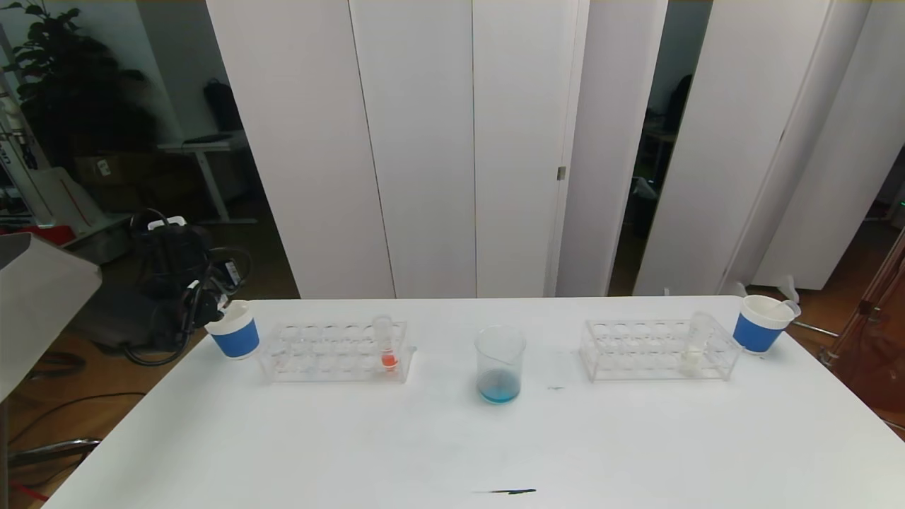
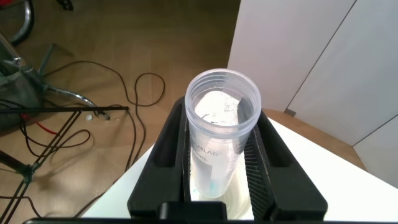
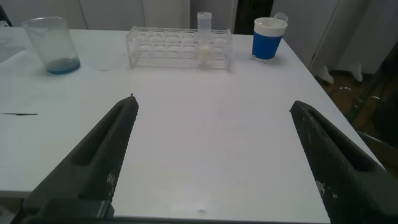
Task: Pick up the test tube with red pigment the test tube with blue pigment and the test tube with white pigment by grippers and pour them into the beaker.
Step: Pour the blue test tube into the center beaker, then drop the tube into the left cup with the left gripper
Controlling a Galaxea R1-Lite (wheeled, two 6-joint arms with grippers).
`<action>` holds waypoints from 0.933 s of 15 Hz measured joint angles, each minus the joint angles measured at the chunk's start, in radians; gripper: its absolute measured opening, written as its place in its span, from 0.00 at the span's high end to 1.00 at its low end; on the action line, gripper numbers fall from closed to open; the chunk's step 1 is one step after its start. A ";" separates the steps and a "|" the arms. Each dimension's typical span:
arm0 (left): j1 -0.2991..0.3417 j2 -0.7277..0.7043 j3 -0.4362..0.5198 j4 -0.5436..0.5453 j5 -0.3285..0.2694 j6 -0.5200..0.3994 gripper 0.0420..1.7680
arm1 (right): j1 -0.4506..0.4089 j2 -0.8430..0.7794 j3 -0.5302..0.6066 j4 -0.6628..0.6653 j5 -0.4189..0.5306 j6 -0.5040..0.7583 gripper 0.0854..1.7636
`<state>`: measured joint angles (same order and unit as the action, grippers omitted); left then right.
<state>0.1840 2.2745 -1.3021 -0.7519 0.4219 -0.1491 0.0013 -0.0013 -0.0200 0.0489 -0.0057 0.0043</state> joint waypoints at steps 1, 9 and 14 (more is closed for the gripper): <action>0.000 0.017 0.004 -0.001 -0.010 -0.009 0.69 | 0.000 0.000 0.000 0.000 0.000 0.000 0.01; -0.009 0.127 -0.010 -0.008 -0.012 -0.030 0.69 | 0.000 0.000 0.000 0.000 0.000 0.000 0.01; -0.006 0.117 -0.012 -0.006 -0.017 -0.017 0.69 | 0.000 0.000 0.000 0.000 0.000 0.000 0.01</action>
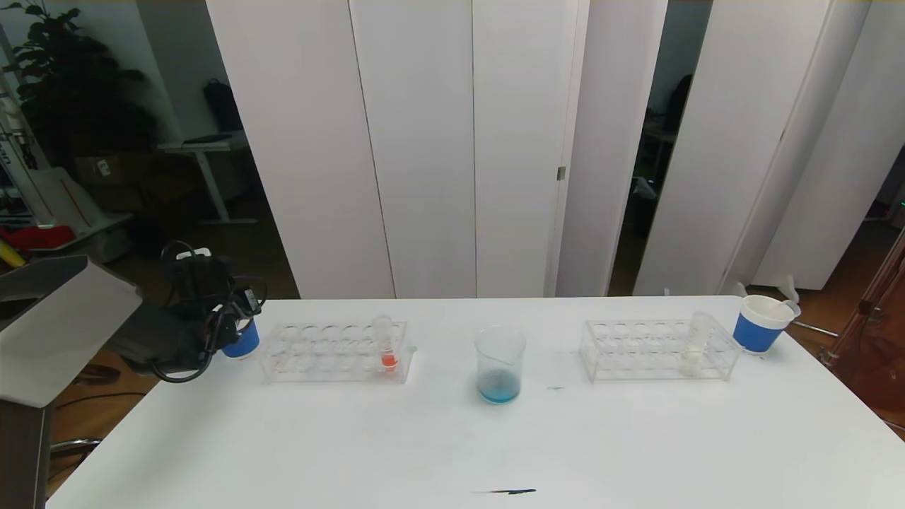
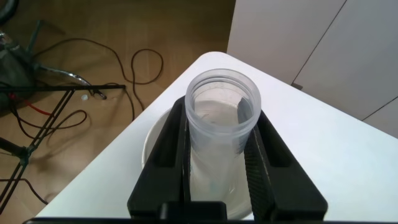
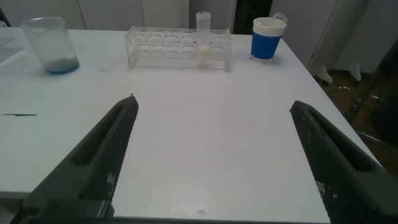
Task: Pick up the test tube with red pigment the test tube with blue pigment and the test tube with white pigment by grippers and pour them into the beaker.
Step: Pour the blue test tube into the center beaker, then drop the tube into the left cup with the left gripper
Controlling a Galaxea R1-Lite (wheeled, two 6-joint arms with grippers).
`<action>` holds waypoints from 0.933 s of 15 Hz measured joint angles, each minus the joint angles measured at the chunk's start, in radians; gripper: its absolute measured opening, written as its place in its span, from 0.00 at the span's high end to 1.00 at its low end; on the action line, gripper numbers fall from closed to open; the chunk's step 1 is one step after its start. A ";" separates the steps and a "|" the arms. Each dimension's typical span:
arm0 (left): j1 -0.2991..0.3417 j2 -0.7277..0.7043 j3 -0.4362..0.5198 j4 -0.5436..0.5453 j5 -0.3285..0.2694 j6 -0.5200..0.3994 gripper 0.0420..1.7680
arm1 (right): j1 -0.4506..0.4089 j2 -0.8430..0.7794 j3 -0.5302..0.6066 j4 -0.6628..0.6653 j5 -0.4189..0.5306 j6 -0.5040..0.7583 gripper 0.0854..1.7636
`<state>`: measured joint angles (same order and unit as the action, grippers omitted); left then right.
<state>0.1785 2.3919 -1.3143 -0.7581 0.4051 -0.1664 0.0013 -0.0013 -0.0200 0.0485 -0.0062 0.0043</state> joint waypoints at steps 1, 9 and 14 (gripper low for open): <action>0.000 -0.003 0.001 0.000 0.000 0.003 0.69 | 0.000 0.000 0.000 0.000 0.000 0.000 0.01; -0.002 -0.017 0.001 0.000 0.002 0.024 0.02 | 0.000 0.000 0.000 0.000 0.000 0.000 0.01; -0.009 -0.108 0.022 0.026 0.003 0.044 0.02 | 0.000 0.000 0.000 0.000 0.000 0.000 0.01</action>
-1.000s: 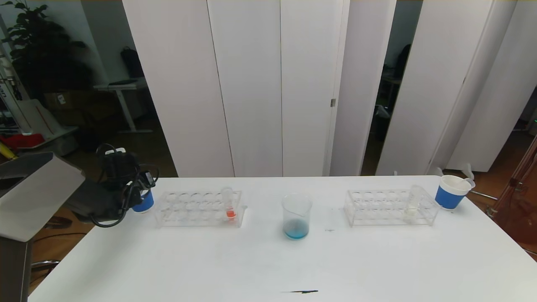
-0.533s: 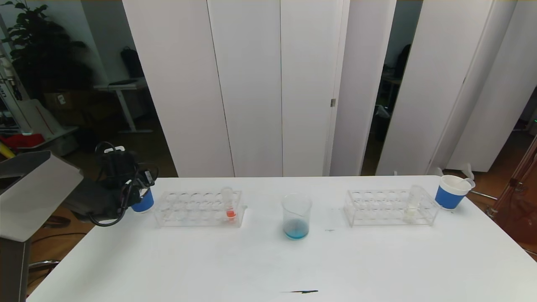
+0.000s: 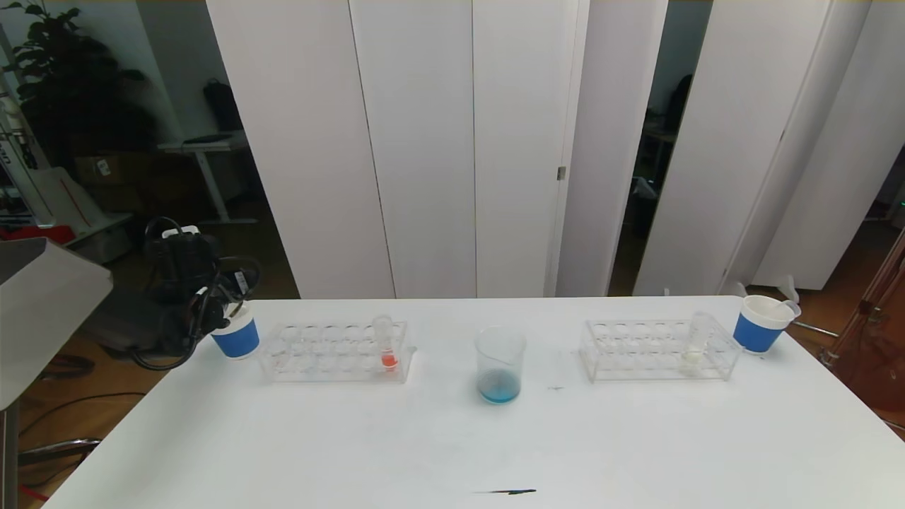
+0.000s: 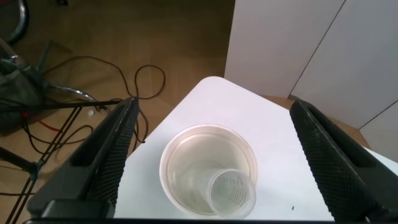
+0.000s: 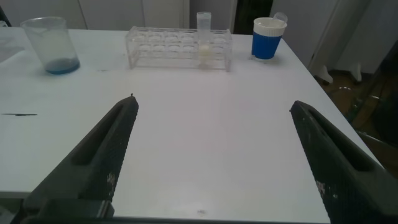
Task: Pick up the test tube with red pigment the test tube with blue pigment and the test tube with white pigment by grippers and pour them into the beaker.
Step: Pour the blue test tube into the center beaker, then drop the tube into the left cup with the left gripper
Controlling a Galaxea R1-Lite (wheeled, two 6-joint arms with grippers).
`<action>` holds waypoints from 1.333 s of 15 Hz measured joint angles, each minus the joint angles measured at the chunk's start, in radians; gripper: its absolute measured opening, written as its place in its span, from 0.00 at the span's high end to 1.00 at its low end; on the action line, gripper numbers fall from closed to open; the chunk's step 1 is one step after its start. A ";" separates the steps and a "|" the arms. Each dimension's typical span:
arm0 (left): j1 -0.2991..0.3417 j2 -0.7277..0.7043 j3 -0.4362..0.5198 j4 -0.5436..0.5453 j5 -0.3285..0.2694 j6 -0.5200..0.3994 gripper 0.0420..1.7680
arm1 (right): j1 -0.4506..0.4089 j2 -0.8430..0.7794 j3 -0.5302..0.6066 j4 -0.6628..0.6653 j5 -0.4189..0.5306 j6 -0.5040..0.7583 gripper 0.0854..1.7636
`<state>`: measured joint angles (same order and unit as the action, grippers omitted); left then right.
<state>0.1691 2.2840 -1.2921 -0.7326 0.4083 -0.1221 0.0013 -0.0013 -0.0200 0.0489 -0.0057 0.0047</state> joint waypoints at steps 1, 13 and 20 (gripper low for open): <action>-0.003 -0.038 0.012 0.013 0.000 0.010 0.02 | 0.000 0.000 0.000 0.000 0.000 0.000 0.01; 0.013 -0.935 0.454 0.310 -0.177 0.200 0.02 | 0.000 0.000 0.000 0.000 0.000 0.000 0.01; -0.073 -1.576 0.530 0.847 -0.399 0.209 0.02 | 0.000 0.000 0.000 0.000 0.000 0.000 0.01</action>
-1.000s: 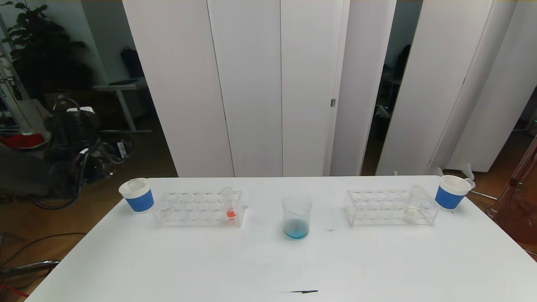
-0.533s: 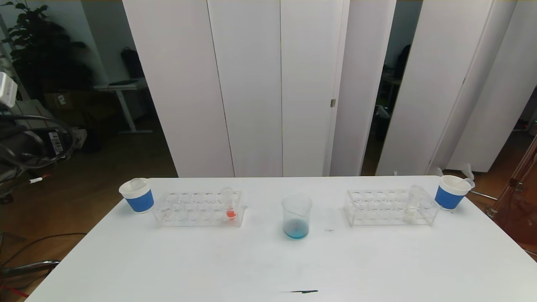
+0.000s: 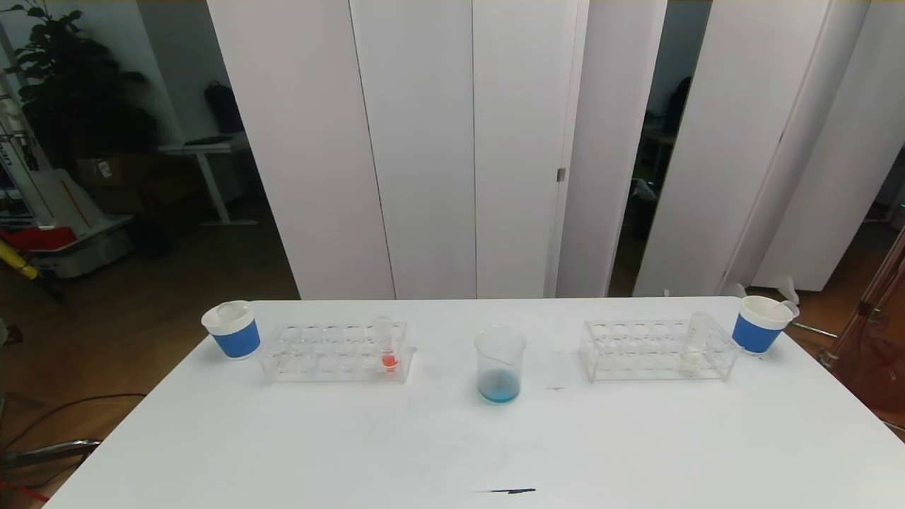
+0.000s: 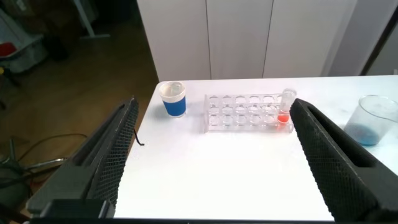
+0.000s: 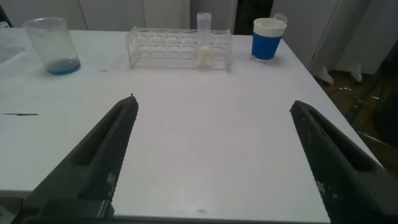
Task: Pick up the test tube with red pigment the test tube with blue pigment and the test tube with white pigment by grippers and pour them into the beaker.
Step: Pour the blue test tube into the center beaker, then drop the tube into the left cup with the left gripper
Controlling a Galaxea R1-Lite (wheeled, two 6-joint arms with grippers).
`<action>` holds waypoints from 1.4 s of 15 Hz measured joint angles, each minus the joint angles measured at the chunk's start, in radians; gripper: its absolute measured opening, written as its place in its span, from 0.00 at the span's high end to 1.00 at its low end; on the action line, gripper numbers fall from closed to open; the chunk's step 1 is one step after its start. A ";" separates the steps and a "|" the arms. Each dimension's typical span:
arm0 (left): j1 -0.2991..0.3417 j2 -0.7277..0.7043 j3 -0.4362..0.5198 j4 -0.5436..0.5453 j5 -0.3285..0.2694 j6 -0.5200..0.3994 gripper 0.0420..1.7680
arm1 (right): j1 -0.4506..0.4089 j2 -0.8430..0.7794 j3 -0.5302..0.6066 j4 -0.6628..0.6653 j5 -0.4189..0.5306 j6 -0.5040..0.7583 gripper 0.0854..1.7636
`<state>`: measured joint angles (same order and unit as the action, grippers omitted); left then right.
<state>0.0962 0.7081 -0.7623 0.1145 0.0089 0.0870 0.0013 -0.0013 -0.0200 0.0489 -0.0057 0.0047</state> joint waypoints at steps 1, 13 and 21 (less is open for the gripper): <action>-0.027 -0.067 -0.004 0.037 0.005 0.001 0.02 | 0.000 0.000 0.000 0.000 0.000 0.000 0.01; -0.101 -0.601 0.523 -0.059 -0.116 -0.059 0.02 | 0.000 0.000 0.000 0.000 0.000 0.000 0.01; -0.099 -0.708 0.709 -0.069 -0.089 -0.059 0.02 | 0.000 0.000 0.000 0.000 0.000 0.000 0.01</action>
<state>-0.0032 0.0004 -0.0534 0.0455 -0.0798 0.0279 0.0013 -0.0013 -0.0200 0.0485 -0.0062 0.0043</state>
